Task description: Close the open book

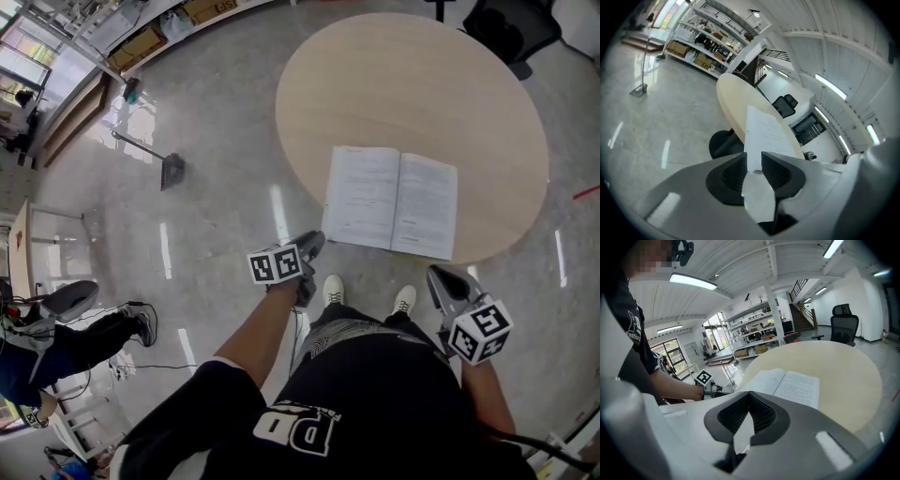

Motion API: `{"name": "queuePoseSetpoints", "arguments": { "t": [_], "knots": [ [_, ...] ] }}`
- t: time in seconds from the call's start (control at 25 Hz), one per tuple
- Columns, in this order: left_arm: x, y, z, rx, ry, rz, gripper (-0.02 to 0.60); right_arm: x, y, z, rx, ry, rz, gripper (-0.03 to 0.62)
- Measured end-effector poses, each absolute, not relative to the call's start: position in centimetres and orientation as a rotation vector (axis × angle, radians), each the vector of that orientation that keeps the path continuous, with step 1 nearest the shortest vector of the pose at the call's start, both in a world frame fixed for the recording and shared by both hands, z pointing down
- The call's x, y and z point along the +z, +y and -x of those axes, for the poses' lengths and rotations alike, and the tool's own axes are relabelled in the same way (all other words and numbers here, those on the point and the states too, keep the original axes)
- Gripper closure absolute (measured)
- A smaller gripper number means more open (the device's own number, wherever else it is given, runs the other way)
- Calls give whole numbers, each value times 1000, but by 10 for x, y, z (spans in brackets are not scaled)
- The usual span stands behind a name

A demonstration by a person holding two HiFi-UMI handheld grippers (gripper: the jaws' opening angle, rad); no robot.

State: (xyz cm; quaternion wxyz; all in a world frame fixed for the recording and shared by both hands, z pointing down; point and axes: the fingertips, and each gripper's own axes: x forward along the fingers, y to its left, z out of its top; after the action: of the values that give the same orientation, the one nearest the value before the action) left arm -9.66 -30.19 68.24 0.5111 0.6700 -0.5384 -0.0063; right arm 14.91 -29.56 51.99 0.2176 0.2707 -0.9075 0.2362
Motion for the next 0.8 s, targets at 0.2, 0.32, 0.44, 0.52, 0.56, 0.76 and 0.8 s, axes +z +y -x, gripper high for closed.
{"name": "queuePoseSetpoints", "arguments": {
  "t": [0.2,0.32,0.44,0.52,0.56,0.76,0.8],
  "knots": [
    [698,-309,91,-229,-1152,-1483,383,520,-293,-162,675,-2495,-839,586],
    [707,-311,97,-263,-1149,-1431,383,519,-296,-172,694,-2482,-903,585],
    [717,-310,99,-240,-1149,-1410,383,520,-297,-176,698,-2474,-923,585],
    [717,-309,96,-245,-1130,-1413,385,519,-296,-175,698,-2471,-922,586],
    [715,-310,94,-256,-1118,-1419,389,519,-296,-175,697,-2471,-921,585],
    [706,-311,92,-311,-1105,-1436,542,516,-297,-171,680,-2480,-899,585],
    [704,-311,92,-319,-1103,-1440,552,516,-298,-171,676,-2482,-894,585]
  ]
}}
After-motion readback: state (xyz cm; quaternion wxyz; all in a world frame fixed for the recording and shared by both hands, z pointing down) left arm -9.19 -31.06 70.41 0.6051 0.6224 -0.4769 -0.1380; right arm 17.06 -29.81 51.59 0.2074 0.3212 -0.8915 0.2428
